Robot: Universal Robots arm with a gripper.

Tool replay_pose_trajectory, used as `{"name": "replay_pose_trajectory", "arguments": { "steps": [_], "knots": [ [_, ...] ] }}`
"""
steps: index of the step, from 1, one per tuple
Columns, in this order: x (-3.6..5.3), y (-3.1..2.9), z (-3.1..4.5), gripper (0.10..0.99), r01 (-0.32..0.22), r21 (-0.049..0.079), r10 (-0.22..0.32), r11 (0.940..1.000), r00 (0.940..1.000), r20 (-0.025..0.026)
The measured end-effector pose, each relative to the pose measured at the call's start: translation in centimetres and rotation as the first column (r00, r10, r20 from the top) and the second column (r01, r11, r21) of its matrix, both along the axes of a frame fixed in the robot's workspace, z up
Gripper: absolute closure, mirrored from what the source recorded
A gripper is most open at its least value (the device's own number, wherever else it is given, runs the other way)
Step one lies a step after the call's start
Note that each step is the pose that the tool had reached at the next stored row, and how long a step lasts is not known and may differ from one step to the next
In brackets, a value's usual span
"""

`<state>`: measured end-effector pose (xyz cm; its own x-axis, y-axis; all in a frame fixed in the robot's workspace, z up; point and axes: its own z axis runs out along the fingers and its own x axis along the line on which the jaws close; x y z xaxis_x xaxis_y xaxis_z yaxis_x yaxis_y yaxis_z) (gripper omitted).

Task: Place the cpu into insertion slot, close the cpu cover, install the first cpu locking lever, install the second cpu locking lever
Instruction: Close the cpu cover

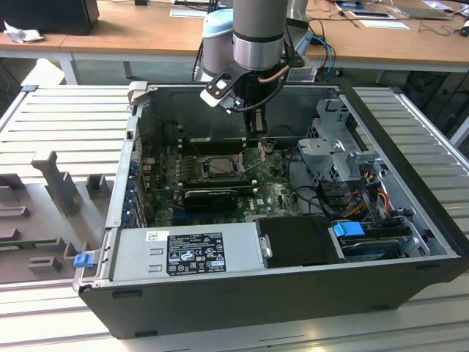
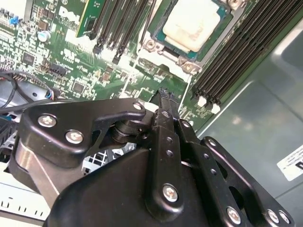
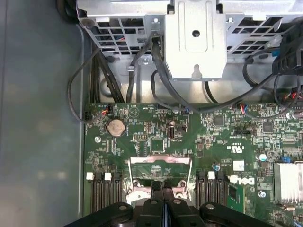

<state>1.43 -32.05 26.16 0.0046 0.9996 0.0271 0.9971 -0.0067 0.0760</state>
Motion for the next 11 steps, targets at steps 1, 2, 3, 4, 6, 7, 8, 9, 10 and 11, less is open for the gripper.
{"name": "replay_pose_trajectory", "arguments": {
  "steps": [1,2,3,4,6,7,8,9,10,11],
  "knots": [
    [0.17,0.00,0.00,0.980,0.000,0.000,0.000,1.0000,1.0000,0.0000],
    [0.34,0.00,0.00,0.980,0.000,0.000,0.000,1.0000,1.0000,0.0000],
    [0.39,0.00,-0.01,0.980,0.000,0.000,0.000,1.0000,1.0000,0.0000],
    [0.42,0.00,-0.01,0.980,0.000,0.000,0.000,1.0000,1.0000,0.0000],
    [0.53,0.00,-0.02,0.980,0.000,0.000,0.000,1.0000,1.0000,0.0000],
    [0.60,0.00,-0.02,0.980,0.000,0.000,0.000,1.0000,1.0000,0.0000],
    [0.75,0.00,-0.03,0.980,0.000,0.000,0.000,1.0000,1.0000,0.0000],
    [0.82,0.00,-0.03,0.980,0.000,0.000,0.000,1.0000,1.0000,0.0000],
    [0.90,0.00,-0.05,0.980,0.000,0.000,0.000,1.0000,1.0000,0.0000],
    [1.11,0.01,-0.14,0.980,0.000,0.000,0.000,1.0000,1.0000,-0.0006]
  ]
}}
